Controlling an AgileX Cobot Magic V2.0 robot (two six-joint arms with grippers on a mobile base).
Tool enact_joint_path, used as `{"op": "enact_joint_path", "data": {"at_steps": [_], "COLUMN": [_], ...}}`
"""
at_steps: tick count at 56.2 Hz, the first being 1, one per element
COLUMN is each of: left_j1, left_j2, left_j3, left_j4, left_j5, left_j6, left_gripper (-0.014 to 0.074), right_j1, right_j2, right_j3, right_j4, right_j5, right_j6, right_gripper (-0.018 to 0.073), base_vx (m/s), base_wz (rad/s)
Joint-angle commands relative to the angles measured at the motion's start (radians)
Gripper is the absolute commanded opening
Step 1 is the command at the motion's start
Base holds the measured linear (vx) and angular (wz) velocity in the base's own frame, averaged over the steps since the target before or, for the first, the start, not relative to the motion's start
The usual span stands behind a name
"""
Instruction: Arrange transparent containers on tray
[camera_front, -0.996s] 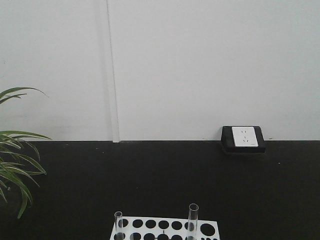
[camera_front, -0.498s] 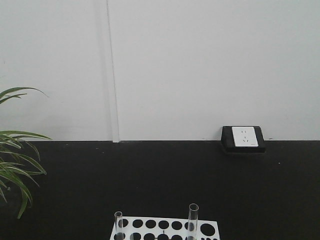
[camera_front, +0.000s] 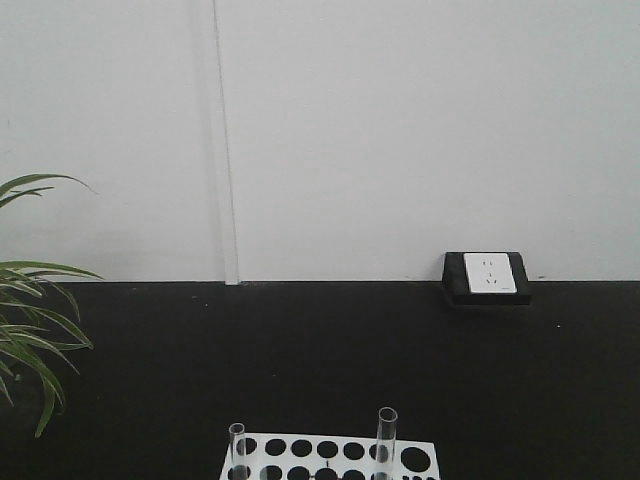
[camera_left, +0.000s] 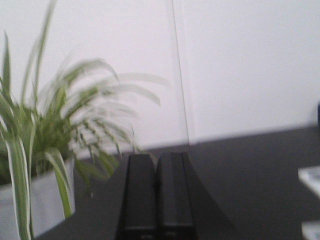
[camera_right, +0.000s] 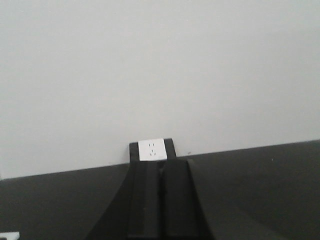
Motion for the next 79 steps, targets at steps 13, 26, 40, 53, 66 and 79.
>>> {"op": "enact_joint_path", "data": {"at_steps": [13, 26, 40, 53, 66, 79], "left_j1": [0.0, 0.0, 0.0, 0.0, 0.0, 0.0], "left_j2": [0.009, 0.34, 0.693, 0.814, 0.827, 0.827], "left_j3": [-0.293, -0.63, -0.804, -0.815, -0.815, -0.815], "left_j4": [-0.001, -0.002, -0.003, -0.011, -0.01, -0.01], "left_j5": [-0.055, 0.054, 0.008, -0.054, -0.058, -0.032], "left_j6": [-0.069, 0.002, -0.003, -0.003, -0.003, -0.003], "left_gripper": [-0.0006, -0.0006, -0.0006, -0.0006, 0.0024, 0.016], "right_j1": [-0.006, -0.006, -0.006, -0.004, -0.004, -0.004], "right_j2": [0.06, 0.39, 0.728, 0.848, 0.869, 0.868], "right_j3": [-0.351, -0.711, -0.891, -0.887, -0.887, -0.887], "right_j4": [-0.029, -0.128, -0.127, -0.127, -0.127, -0.128], "right_j5": [-0.027, 0.002, -0.144, -0.116, -0.106, -0.088], "right_j6": [-0.013, -0.001, -0.001, -0.001, -0.001, -0.001], "right_gripper": [-0.0011, -0.0011, -0.0011, -0.0008, 0.005, 0.0263], "base_vx": [0.0, 0.0, 0.0, 0.0, 0.0, 0.0], "base_wz": [0.0, 0.0, 0.0, 0.0, 0.0, 0.0]}}
